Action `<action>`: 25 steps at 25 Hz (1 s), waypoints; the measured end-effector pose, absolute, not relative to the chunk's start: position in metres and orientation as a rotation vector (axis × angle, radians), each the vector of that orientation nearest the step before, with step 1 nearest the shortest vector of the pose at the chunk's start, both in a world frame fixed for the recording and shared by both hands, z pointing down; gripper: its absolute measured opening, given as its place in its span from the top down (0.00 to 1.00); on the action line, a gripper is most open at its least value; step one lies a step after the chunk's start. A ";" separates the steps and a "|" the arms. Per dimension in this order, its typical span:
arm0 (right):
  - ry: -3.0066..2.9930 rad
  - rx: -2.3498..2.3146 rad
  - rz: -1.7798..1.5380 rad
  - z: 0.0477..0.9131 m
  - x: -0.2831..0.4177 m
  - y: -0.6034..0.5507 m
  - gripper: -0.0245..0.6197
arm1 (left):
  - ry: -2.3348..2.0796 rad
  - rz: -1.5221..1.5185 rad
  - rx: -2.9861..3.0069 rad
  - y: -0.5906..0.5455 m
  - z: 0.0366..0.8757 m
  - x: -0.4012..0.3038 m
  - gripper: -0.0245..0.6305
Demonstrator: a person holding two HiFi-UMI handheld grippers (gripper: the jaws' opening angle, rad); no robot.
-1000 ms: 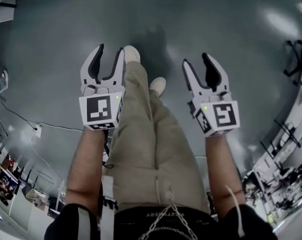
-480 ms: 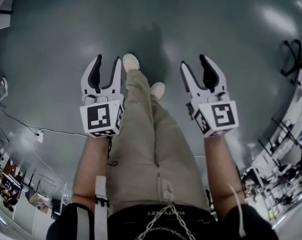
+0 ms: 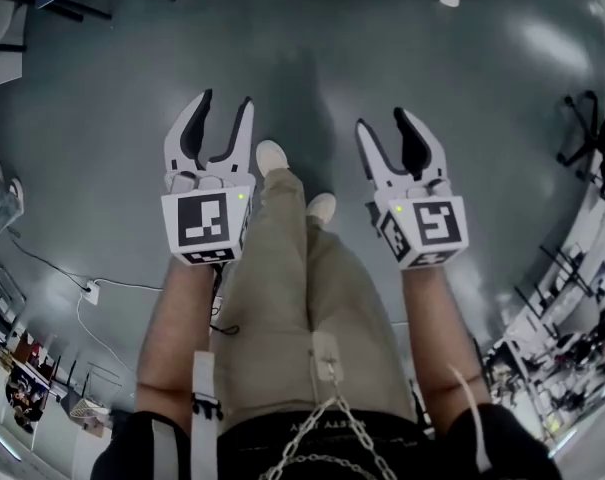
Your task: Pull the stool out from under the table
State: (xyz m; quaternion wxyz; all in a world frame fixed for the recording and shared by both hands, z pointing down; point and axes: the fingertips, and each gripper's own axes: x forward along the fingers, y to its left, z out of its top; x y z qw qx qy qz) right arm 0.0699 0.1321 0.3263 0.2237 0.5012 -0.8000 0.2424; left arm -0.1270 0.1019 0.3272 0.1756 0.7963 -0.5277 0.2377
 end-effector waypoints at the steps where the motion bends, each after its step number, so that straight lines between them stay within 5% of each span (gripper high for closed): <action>1: -2.206 1.402 0.667 0.324 0.066 0.123 0.64 | -1.490 0.678 2.261 0.094 0.326 -0.131 0.69; 25: -2.162 1.532 0.749 0.329 0.077 0.025 0.64 | -1.421 0.779 2.288 0.007 0.356 -0.136 0.69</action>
